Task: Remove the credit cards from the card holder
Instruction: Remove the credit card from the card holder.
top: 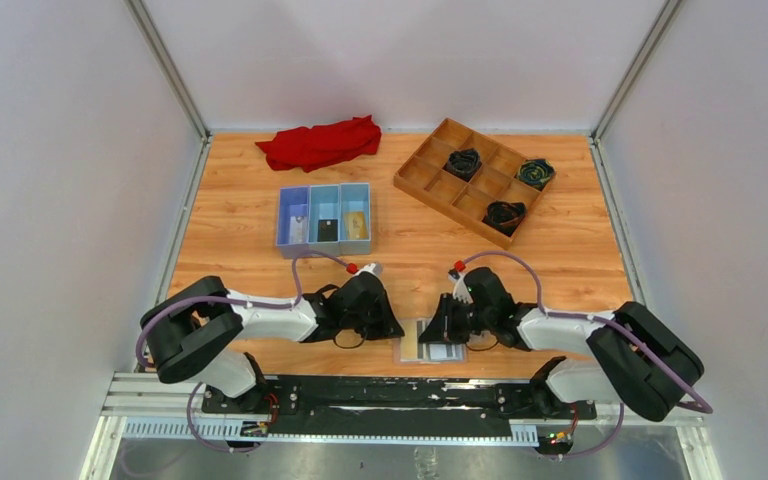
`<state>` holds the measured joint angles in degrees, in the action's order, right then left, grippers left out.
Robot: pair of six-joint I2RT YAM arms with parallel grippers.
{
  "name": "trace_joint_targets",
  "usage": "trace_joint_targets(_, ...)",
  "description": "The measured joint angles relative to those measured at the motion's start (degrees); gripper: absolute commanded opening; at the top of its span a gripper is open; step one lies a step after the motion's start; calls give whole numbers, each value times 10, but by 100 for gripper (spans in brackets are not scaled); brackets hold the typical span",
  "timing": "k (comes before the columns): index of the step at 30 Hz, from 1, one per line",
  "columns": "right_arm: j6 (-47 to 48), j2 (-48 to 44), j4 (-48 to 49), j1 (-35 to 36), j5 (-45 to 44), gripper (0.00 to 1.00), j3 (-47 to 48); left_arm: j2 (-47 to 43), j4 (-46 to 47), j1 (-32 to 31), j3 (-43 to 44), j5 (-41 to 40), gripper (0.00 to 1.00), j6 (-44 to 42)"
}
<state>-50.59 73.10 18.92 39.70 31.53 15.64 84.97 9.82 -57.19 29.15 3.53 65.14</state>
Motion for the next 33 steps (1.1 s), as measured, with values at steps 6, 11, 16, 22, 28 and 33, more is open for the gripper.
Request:
trace_joint_targets(6,-17,-12,21,-4,0,25,-18,5,5,0,1,3,16,0)
trace_joint_targets(11,-33,-37,43,-12,0,18,-41,14,15,0,4,8,16,0)
trace_joint_targets(16,-41,-42,51,-19,2,1,-49,14,15,0,4,8,16,0)
trace_joint_targets(22,-46,-42,58,-24,9,0,-51,16,15,1,6,8,16,0)
trace_joint_targets(28,-49,-60,63,-56,26,3,-70,30,29,0,10,14,16,0)
trace_joint_targets(33,-44,-86,46,-102,49,8,-81,36,44,0,6,16,16,5)
